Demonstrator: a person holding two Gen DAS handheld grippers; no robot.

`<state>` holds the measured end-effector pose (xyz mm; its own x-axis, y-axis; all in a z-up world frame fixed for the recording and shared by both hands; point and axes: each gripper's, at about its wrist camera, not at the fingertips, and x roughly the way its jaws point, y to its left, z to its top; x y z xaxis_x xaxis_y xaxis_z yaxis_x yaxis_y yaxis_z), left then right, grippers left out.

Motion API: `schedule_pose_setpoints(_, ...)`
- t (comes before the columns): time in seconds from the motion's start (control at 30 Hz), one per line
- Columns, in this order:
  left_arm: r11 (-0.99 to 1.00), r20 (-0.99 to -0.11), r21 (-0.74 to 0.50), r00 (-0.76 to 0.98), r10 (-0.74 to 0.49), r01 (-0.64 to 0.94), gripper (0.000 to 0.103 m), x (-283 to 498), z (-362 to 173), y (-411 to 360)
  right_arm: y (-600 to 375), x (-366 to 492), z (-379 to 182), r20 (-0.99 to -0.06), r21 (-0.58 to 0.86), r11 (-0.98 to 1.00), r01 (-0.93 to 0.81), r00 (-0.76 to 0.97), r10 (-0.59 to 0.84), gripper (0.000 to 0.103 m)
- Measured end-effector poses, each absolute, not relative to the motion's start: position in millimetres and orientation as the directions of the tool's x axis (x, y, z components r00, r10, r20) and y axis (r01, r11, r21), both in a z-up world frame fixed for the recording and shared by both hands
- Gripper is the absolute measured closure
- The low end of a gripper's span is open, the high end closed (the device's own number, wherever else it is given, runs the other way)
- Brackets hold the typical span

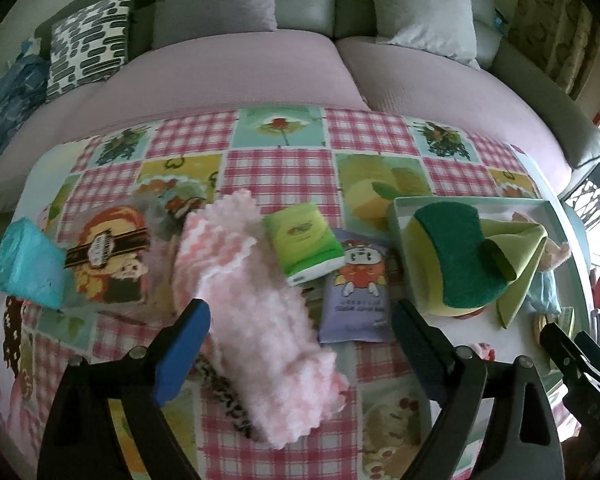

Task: Organize soft objects
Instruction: 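Move both tools back from the tray to the pink fluffy towel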

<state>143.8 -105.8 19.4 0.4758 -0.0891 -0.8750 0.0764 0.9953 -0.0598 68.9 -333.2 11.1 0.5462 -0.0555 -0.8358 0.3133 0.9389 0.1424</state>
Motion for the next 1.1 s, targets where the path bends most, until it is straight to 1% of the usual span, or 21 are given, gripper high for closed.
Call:
schedule_pose_setpoints(0.27,0.998,-0.861,-0.061,0.504,-0.063,0.021,0.011,129,27,-77,-309,65,18,-0.824,0.143,0.956,0.255,0.565,-0.027,0.000)
schedule_pose_setpoints(0.43,0.996,-0.849,-0.089,0.525,-0.067,-0.017,0.010,120,34,-54,-283,66,25,-0.815,0.136,0.972,0.192,0.580,-0.001,0.000)
schedule_pose_setpoints(0.7,0.990,-0.836,-0.117,0.546,-0.055,-0.078,0.010,107,39,-16,-235,70,32,-0.797,0.170,0.982,0.080,0.598,0.089,0.000)
schedule_pose_setpoints(0.8,0.987,-0.837,-0.113,0.546,-0.033,-0.113,0.010,103,38,0,-218,73,31,-0.797,0.183,0.982,0.039,0.590,0.125,0.000)
schedule_pose_setpoints(0.9,0.978,-0.845,-0.140,0.533,-0.036,-0.156,0.010,99,34,20,-202,75,30,-0.799,0.187,0.982,0.004,0.582,0.150,0.000)
schedule_pose_setpoints(1.1,0.971,-0.867,-0.144,0.497,-0.031,-0.190,0.010,95,22,36,-171,83,22,-0.808,0.207,0.976,-0.072,0.549,0.212,0.000)
